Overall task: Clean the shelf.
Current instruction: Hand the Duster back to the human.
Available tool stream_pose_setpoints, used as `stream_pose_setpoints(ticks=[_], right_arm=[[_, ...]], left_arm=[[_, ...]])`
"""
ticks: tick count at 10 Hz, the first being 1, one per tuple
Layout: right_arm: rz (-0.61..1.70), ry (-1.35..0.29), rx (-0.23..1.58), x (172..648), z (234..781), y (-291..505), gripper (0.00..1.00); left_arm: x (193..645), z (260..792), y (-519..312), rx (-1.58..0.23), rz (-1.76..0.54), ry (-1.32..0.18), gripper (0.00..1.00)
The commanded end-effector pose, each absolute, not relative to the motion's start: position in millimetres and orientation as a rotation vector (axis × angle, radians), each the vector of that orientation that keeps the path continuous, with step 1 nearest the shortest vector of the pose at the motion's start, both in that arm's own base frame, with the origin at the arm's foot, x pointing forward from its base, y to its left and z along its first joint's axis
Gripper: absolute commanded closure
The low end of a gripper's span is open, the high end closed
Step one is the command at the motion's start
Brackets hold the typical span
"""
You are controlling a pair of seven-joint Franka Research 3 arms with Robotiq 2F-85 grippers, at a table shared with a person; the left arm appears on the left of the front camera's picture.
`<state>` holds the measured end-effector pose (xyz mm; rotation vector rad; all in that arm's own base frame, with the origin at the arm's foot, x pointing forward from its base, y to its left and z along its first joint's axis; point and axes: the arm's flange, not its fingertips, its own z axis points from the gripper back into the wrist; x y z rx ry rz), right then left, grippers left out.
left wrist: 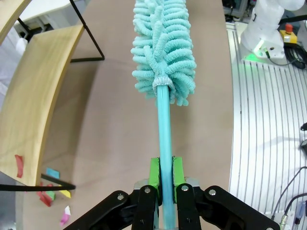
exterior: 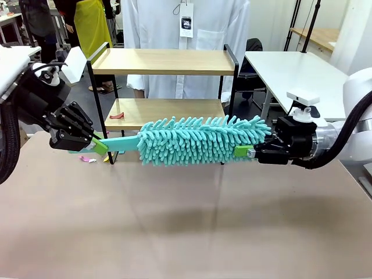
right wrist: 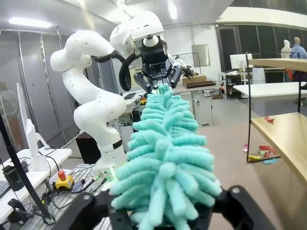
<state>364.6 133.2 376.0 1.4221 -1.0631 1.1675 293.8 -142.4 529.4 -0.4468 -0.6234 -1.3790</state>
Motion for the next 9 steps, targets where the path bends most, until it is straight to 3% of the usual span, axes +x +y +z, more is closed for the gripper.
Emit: stream_pose_setpoints(ticks=[1, 9], right_arm=[[1.186, -1.087, 1.434, 351, 374, 131, 1.0], [1.173, -1.078, 1.418, 365, 375, 130, 1.0]], left_arm=[[291, 533, -146, -0.463, -1.379, -0.634, 0.87], [291, 533, -146, -0.463, -1.379, -0.634, 0.87]])
